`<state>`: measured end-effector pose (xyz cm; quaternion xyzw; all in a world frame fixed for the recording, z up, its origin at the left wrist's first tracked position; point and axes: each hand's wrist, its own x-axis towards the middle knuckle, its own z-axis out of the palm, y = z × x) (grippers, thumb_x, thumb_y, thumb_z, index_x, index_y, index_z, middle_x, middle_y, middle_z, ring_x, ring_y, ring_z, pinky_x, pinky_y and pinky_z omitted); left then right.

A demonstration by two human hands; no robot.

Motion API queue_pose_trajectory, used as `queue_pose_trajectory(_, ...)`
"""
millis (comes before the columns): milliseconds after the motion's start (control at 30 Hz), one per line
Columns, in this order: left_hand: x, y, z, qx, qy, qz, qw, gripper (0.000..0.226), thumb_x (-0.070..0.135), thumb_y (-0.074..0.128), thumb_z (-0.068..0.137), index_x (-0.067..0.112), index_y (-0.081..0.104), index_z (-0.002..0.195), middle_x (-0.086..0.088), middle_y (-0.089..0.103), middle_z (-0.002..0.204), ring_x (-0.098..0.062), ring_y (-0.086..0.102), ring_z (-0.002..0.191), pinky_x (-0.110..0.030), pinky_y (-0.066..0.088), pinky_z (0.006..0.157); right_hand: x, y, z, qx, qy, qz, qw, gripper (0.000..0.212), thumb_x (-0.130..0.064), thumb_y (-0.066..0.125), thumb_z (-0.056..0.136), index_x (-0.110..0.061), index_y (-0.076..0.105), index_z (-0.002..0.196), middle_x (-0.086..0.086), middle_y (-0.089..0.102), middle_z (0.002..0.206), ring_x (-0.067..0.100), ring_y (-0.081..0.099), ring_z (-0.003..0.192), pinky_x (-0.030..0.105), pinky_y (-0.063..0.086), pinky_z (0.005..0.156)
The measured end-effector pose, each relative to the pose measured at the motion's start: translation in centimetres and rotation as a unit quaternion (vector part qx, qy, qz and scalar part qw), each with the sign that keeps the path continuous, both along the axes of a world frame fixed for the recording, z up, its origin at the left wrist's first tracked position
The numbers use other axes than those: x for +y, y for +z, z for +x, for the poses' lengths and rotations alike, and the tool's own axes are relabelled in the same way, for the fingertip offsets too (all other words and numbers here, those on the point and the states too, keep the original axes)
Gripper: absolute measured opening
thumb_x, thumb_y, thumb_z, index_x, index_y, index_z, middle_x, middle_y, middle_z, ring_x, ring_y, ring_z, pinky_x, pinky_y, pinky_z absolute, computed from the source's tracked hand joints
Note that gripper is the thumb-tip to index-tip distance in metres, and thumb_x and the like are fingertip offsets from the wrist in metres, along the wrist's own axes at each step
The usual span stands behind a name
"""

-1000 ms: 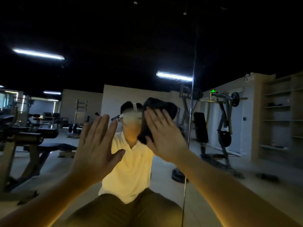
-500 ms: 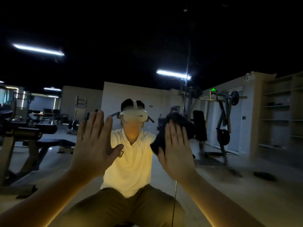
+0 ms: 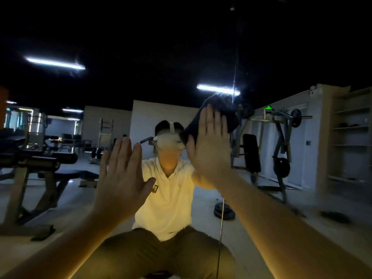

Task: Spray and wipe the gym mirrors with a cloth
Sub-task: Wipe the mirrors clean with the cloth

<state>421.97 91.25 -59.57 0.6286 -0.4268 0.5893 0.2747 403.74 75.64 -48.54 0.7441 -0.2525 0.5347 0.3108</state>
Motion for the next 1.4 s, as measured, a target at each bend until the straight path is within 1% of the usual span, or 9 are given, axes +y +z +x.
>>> queue_pose_trajectory(167,0.1,-1.8,0.0,0.028,0.006,0.051,0.998,0.089,0.059,0.051,0.098,-0.002,0.032,0.160,-0.028,0.022,0.169,-0.043,0.018,0.158,-0.066,0.022,0.123,0.8,-9.8,-0.3,0.232,0.035,-0.131,0.963,0.074,-0.048,0.038,0.104,-0.003,0.021,0.161,0.018,0.031,0.165,0.033,0.022,0.155,0.047,-0.004,0.129)
queue_pose_trajectory(300,0.9,-2.6,-0.2,0.058,0.008,0.070,0.996,0.089,0.057,0.053,0.096,0.001,0.030,0.162,-0.025,0.019,0.170,-0.040,0.017,0.159,-0.065,0.025,0.123,-0.5,-7.6,-1.7,0.327,0.025,-0.177,0.928,0.077,-0.049,0.043,0.100,-0.009,0.022,0.162,0.013,0.035,0.164,0.031,0.030,0.151,0.046,0.000,0.129)
queue_pose_trajectory(467,2.0,-3.9,-0.8,0.069,-0.003,0.065,0.995,0.088,0.057,0.053,0.092,0.007,0.032,0.161,-0.020,0.022,0.170,-0.037,0.018,0.159,-0.056,0.017,0.126,-0.7,2.7,-0.9,0.031,-0.010,-0.015,0.999,0.074,-0.047,0.026,0.104,-0.005,0.012,0.164,0.017,0.014,0.171,0.035,0.014,0.157,0.051,0.005,0.129)
queue_pose_trajectory(600,1.9,-4.5,-1.2,0.076,-0.014,0.050,0.996,0.089,0.057,0.053,0.091,0.009,0.027,0.162,-0.019,0.019,0.171,-0.035,0.017,0.159,-0.049,0.010,0.127,1.4,2.6,1.8,-0.028,0.021,0.017,0.999,0.077,-0.049,0.024,0.104,0.000,0.012,0.163,0.020,0.012,0.170,0.037,0.011,0.158,0.053,0.006,0.128)
queue_pose_trajectory(700,1.4,-5.0,-1.7,0.089,-0.021,0.029,0.995,0.085,0.050,0.057,0.093,0.006,0.031,0.161,-0.021,0.020,0.170,-0.037,0.018,0.158,-0.050,0.012,0.126,3.1,-2.4,3.0,0.056,0.042,-0.009,0.998,0.076,-0.050,0.021,0.106,-0.002,0.007,0.163,0.019,0.008,0.171,0.035,0.007,0.158,0.053,0.002,0.129)
queue_pose_trajectory(833,1.3,-5.9,-2.1,0.067,-0.065,0.001,0.996,0.071,0.049,0.022,0.110,-0.001,0.034,0.158,-0.027,0.024,0.167,-0.039,0.017,0.158,-0.048,0.011,0.127,3.7,-11.6,3.4,0.193,0.079,-0.054,0.977,0.072,-0.049,0.023,0.108,-0.006,0.006,0.163,0.016,0.014,0.171,0.031,0.001,0.158,0.050,-0.006,0.128)
queue_pose_trajectory(1000,1.9,-7.6,-2.6,0.072,-0.086,-0.013,0.994,0.066,0.044,0.033,0.109,0.002,0.031,0.159,-0.026,0.024,0.168,-0.035,0.013,0.160,-0.043,0.006,0.131,1.8,-16.7,-0.2,0.363,0.060,-0.148,0.918,0.076,-0.052,0.046,0.098,-0.011,0.030,0.160,0.007,0.042,0.161,0.027,0.030,0.151,0.046,0.004,0.129)
queue_pose_trajectory(1233,0.8,-10.4,-3.1,0.109,-0.075,0.002,0.991,0.090,0.044,0.069,0.091,0.005,0.030,0.162,-0.022,0.018,0.172,-0.040,0.017,0.159,-0.063,0.020,0.126,0.1,-4.5,-0.8,0.019,0.015,0.020,1.000,0.078,-0.051,0.032,0.105,-0.003,0.012,0.163,0.019,0.014,0.170,0.035,0.012,0.158,0.052,0.008,0.129)
queue_pose_trajectory(1400,1.0,-10.8,-3.1,0.114,-0.098,-0.004,0.989,0.076,0.039,0.059,0.099,0.006,0.032,0.162,-0.018,0.017,0.173,-0.036,0.015,0.161,-0.059,0.017,0.127,2.6,-9.2,1.7,0.055,0.067,0.027,0.996,0.078,-0.053,0.028,0.107,-0.005,0.006,0.164,0.017,0.008,0.171,0.034,0.006,0.159,0.051,0.000,0.129)
